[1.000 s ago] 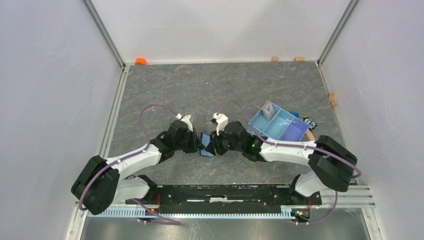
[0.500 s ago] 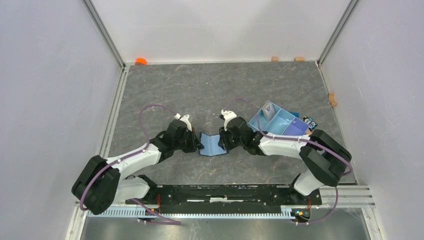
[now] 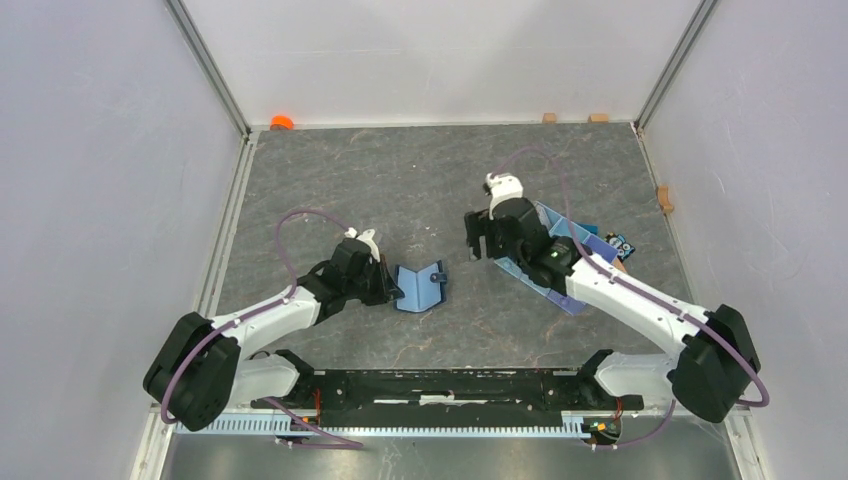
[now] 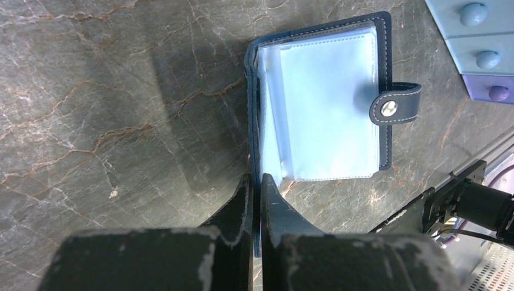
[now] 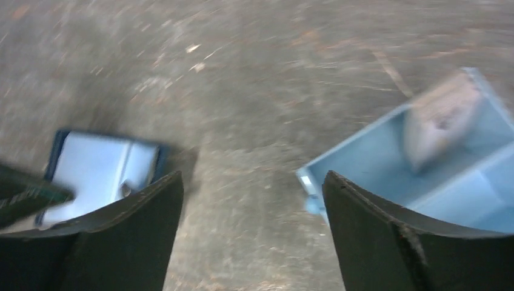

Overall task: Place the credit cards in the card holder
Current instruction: Open the card holder at the center of the board, then pick up the credit card from the storage box.

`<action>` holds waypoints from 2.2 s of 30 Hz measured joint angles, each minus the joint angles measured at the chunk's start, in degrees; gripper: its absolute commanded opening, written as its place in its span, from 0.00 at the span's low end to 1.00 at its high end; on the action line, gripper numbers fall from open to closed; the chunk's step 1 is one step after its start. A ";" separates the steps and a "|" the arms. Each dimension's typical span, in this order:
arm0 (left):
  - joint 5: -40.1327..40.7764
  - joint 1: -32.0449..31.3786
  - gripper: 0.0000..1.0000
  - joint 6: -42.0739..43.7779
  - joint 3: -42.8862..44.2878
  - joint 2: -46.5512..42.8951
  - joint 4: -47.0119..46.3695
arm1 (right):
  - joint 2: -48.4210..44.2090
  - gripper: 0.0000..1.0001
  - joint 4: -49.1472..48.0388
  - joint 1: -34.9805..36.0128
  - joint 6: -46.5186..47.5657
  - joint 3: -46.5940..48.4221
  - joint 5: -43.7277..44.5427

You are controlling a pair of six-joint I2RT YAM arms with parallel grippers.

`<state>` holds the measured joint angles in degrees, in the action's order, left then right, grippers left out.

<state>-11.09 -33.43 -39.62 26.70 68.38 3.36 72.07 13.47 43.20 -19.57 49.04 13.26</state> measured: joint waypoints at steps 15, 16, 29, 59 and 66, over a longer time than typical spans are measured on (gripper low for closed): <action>-2.69 0.11 0.02 0.04 1.55 -0.11 3.21 | 11.28 0.98 8.96 -13.31 -8.55 10.38 20.15; -2.89 0.15 0.02 0.07 1.64 -0.11 3.34 | 12.44 0.98 8.94 -13.81 -8.96 11.10 20.28; -5.60 0.20 0.02 1.55 2.97 0.79 4.28 | 25.68 0.98 12.09 -16.11 -17.07 19.67 22.21; -6.10 0.20 0.02 1.77 3.37 2.01 4.26 | 32.68 0.67 15.28 -16.37 -19.96 24.46 24.30; -6.10 0.20 0.02 1.77 3.37 2.14 4.26 | 32.59 0.64 15.30 -16.37 -19.76 24.48 24.35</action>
<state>-17.19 -33.23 -37.85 30.06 70.52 7.62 104.66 28.77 26.83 -39.33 73.52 37.60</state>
